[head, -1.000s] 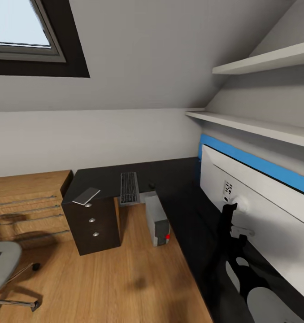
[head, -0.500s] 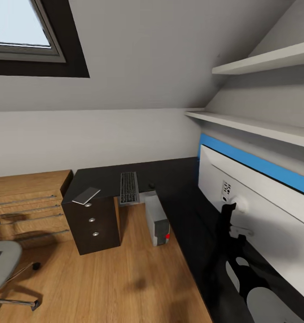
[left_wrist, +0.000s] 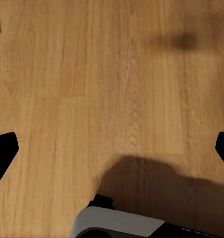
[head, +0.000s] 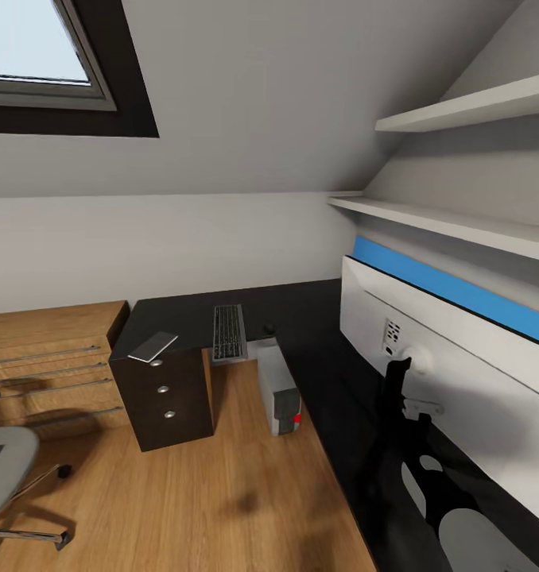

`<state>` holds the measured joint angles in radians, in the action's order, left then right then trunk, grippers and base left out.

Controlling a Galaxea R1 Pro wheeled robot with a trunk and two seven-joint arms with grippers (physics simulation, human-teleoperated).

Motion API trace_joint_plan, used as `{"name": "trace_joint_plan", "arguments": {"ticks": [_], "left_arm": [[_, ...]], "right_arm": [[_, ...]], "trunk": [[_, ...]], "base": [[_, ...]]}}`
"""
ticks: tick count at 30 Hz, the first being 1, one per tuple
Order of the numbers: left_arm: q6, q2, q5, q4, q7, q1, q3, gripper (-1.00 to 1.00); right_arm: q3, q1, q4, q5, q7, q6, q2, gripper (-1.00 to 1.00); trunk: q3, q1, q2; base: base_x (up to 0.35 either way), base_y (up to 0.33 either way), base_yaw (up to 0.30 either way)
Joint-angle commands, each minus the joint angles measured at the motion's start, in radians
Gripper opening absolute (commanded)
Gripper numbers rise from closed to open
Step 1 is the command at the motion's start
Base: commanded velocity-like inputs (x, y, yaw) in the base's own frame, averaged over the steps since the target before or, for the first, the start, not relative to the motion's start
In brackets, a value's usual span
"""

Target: In the bedroom, organize the workspace by keeping the computer under the desk, ensuring the monitor is on the desk, placing the keyboard on the desk next to the monitor, placing the mouse on the desk next to the keyboard, moving the folder from the swivel chair onto the desk next to the mouse, stacking the notebook on top of the folder with the pen on top of the notebook, and positioning the swivel chair next to the desk.

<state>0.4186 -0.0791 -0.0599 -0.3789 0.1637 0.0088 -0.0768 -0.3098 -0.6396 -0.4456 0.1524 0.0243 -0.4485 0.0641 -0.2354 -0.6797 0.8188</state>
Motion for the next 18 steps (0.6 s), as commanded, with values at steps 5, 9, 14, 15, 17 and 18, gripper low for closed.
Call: {"name": "trace_joint_plan", "arguments": {"ticks": [5, 9, 14, 15, 17, 18], "left_arm": [[0.002, -0.001, -0.006, -0.001, -0.003, 0.0, -0.002, 1.0], [0.002, -0.001, -0.006, -0.001, -0.003, 0.0, -0.002, 1.0], [0.002, -0.001, -0.006, -0.001, -0.003, 0.0, -0.002, 1.0], [0.002, -0.001, -0.006, -0.001, -0.003, 0.0, -0.002, 1.0], [0.002, -0.001, -0.006, -0.001, -0.003, 0.0, -0.001, 1.0], [0.002, -0.001, -0.006, -0.001, -0.003, 0.0, -0.001, 1.0]], "right_arm": [[-0.002, -0.002, -0.001, 0.006, 0.003, -0.004, 0.0, -1.0], [-0.002, -0.002, -0.001, 0.006, 0.002, -0.004, 0.0, -1.0], [-0.002, -0.002, -0.001, 0.006, 0.002, -0.004, 0.0, -1.0], [-0.002, -0.002, 0.0, 0.006, 0.002, -0.004, 0.0, -1.0], [-0.002, -0.002, 0.0, 0.006, 0.002, -0.004, 0.0, -1.0], [-0.002, -0.002, 0.0, 0.006, 0.002, -0.004, 0.0, -1.0]], "trunk": [[-0.001, 0.0, 0.001], [-0.001, 0.0, 0.001], [-0.001, 0.0, 0.001], [-0.001, 0.0, 0.001], [-0.001, 0.0, 0.001], [-0.001, 0.0, 0.001]], "base": [[0.0, -0.043, 0.0], [0.0, -0.145, 0.0], [0.0, -0.036, 0.0], [0.0, -0.013, 0.0], [0.0, -0.007, 0.0], [0.0, -0.004, 0.0]]}}
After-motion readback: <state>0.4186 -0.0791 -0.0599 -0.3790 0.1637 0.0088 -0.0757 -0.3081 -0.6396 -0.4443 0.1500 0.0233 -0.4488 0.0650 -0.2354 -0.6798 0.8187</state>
